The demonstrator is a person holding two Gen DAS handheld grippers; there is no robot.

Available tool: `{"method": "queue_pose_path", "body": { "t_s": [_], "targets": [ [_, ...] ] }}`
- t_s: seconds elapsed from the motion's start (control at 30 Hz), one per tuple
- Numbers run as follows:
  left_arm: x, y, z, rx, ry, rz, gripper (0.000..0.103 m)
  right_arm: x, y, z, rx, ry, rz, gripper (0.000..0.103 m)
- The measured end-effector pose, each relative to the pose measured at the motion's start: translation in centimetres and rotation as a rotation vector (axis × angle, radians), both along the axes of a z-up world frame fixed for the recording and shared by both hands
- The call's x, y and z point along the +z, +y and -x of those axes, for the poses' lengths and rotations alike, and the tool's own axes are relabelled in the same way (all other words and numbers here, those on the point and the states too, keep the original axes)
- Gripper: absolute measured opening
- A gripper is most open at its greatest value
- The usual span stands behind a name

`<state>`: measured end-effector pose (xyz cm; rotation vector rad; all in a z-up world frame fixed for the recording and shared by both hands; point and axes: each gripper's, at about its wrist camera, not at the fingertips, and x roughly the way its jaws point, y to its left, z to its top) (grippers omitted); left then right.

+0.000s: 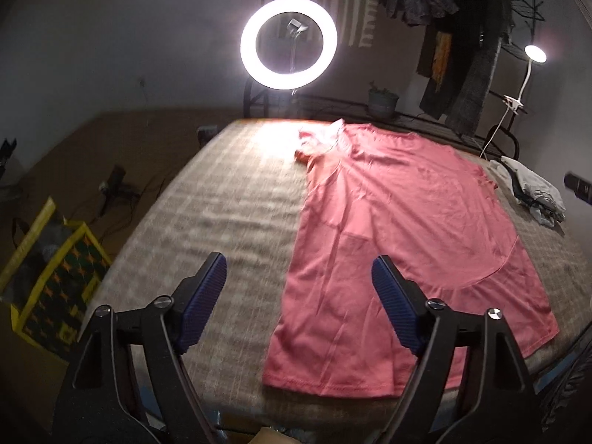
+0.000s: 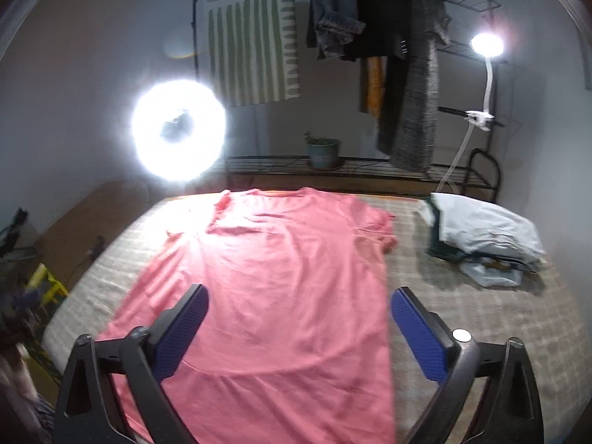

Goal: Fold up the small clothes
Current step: 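Grasp the T-shirt hem edge with the left tool while the right tool grasps the shoulder edge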

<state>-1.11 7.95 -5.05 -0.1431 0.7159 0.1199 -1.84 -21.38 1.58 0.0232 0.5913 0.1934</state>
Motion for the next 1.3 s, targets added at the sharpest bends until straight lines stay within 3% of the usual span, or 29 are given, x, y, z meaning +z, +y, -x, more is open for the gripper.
{"method": "queue_pose_path", "body": {
  "t_s": [0.13,0.27,0.47,0.6,0.7,0.8,0.9,1.03,1.3],
  "targets": [
    [-2.9,1.5,0.6,0.031,0.086,0.078,0.075,1.3,1.7,-3.1,0.107,0.047,-0.088,0.09],
    [-6.0,2.2,0.7,0.054,0.179,0.176,0.062,2.3,4.9,-6.5,0.198,0.079,-0.048,0.086],
    [-7.8,1.9,-0.3,0.052,0.231,0.178,0.061,2.7,11.2,-13.1,0.331,0.179,-0.049,0.086],
    [-9.0,2.4,-0.9,0.055,0.277,0.239,0.061,2.4,15.4,-17.8,0.374,0.256,-0.082,0.086],
    [-9.7,2.7,-1.4,0.053,0.3,0.265,0.061,1.4,18.2,-21.6,0.364,0.311,-0.097,0.086],
    [-10.8,2.7,-1.7,0.044,0.334,0.286,0.052,-0.1,20.7,-24.9,0.355,0.346,-0.08,0.086],
    [-10.9,2.4,-1.9,0.032,0.324,0.253,0.045,-1.7,23.2,-27.9,0.35,0.386,-0.066,0.086],
    [-11.0,1.9,-2.2,0.012,0.313,0.215,0.006,-4.6,26.9,-32.0,0.339,0.433,-0.029,0.08],
    [-10.7,3.4,-2.5,0.017,0.285,0.353,0.0,-10.2,32.6,-38.0,0.299,0.515,0.054,0.073]
  ]
}}
